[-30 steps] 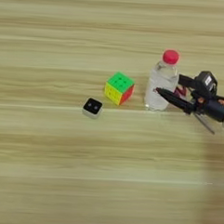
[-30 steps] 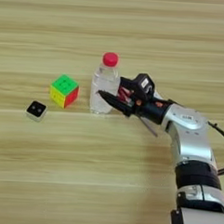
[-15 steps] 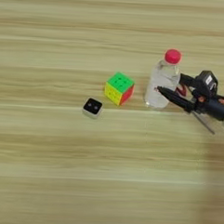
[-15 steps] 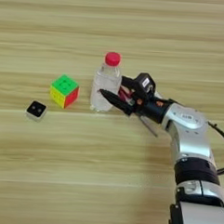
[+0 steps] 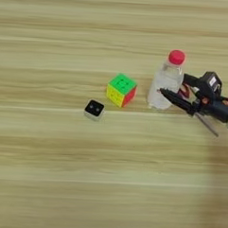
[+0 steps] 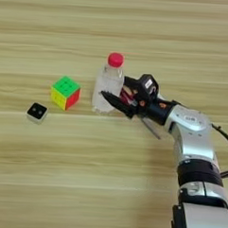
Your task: Move the objects on the table
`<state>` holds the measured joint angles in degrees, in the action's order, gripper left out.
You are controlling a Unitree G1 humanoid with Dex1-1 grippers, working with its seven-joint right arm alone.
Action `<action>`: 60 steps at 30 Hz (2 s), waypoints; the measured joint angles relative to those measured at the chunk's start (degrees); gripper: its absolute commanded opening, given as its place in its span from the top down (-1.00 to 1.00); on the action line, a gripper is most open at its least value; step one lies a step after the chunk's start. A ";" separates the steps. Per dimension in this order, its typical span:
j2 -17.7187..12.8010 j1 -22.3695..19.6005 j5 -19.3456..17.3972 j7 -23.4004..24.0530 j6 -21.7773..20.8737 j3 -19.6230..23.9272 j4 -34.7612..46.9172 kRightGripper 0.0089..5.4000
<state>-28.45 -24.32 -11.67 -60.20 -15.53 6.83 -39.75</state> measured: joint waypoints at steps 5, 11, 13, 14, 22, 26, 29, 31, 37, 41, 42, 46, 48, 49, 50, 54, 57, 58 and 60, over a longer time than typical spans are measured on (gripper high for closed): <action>-0.04 0.00 0.69 0.08 0.00 0.00 -0.58 -0.70; -0.04 0.00 0.79 0.09 0.00 0.00 -0.60 -0.93; -0.04 0.00 0.79 0.10 0.00 0.01 -0.61 -0.99; -0.04 0.00 0.79 0.10 0.00 0.02 -0.64 -0.99; -0.04 -0.01 0.80 0.91 0.00 0.06 -0.68 -0.99; -0.03 -0.09 0.78 1.07 -0.01 0.11 -0.68 -0.99; 0.00 -0.17 0.66 1.16 -0.01 0.28 -0.66 -0.99; 0.02 -0.52 0.53 1.20 0.00 0.43 -0.55 -0.99; 0.64 -0.89 -2.08 2.03 0.25 1.79 3.70 -0.99; 1.37 -1.32 -4.56 2.30 1.45 2.78 8.14 -0.99; 1.49 -1.26 -5.32 2.31 1.99 2.87 9.61 -0.99; 1.64 -1.01 -6.81 2.38 3.74 2.91 13.94 -0.99; 1.90 -0.62 -8.34 2.79 4.67 3.33 17.88 -0.99; 1.96 -0.62 -8.50 2.89 4.83 3.44 18.43 -0.99; 2.12 -0.39 -9.46 3.35 5.24 3.75 20.20 -0.99; 2.43 0.67 -11.49 3.76 7.12 3.92 27.16 -0.99; 2.51 1.70 -12.73 4.15 8.50 3.87 32.41 -0.99; 2.55 2.27 -13.37 4.33 8.90 3.82 34.52 -0.99; 2.55 3.00 -14.15 4.47 9.94 3.65 37.28 -0.99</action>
<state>-25.89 -21.32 -25.82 -55.73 -5.59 10.48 -2.47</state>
